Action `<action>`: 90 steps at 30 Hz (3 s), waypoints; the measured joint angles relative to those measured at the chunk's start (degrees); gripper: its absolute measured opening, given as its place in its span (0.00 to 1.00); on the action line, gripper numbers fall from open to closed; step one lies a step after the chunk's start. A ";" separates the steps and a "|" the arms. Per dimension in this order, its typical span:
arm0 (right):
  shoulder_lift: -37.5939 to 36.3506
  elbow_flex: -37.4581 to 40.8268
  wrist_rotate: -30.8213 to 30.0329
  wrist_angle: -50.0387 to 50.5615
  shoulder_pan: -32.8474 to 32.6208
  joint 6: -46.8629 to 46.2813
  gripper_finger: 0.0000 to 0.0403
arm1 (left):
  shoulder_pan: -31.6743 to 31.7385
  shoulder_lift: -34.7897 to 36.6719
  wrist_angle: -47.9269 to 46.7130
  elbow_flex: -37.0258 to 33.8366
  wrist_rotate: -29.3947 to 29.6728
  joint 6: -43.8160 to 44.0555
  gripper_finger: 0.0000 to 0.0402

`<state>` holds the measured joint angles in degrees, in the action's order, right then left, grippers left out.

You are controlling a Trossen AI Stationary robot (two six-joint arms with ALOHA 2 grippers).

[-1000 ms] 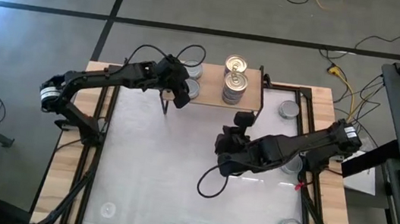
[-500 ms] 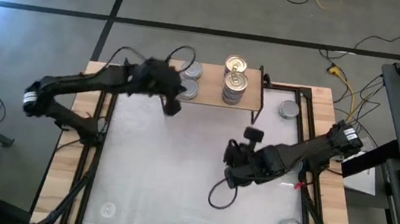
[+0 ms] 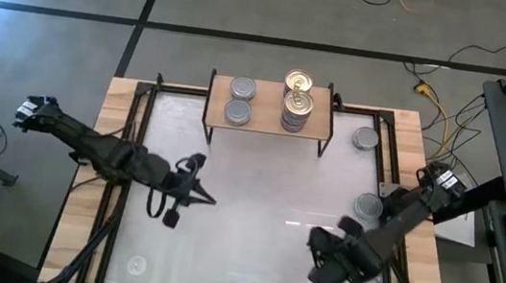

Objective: Stack canned seafood by type on shelf
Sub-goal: Stack the green tuna can on top of the other green tuna can on the shelf

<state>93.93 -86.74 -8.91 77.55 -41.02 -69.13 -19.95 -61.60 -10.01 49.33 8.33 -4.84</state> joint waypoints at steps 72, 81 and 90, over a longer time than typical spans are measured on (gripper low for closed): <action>0.24 16.54 5.33 -12.60 3.70 19.04 0.03 | -7.92 -44.96 46.77 -9.87 9.50 29.25 0.45; 3.77 22.29 3.69 -29.15 1.43 16.39 0.03 | -7.64 -51.74 46.92 -3.76 11.10 27.70 0.55; 8.74 21.04 -1.85 -43.57 8.74 30.12 0.03 | -6.31 -51.66 46.02 -2.70 11.25 28.25 0.71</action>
<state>102.67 -65.70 -10.76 33.98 -32.28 -39.02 -26.25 -113.26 36.01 46.63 19.57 23.42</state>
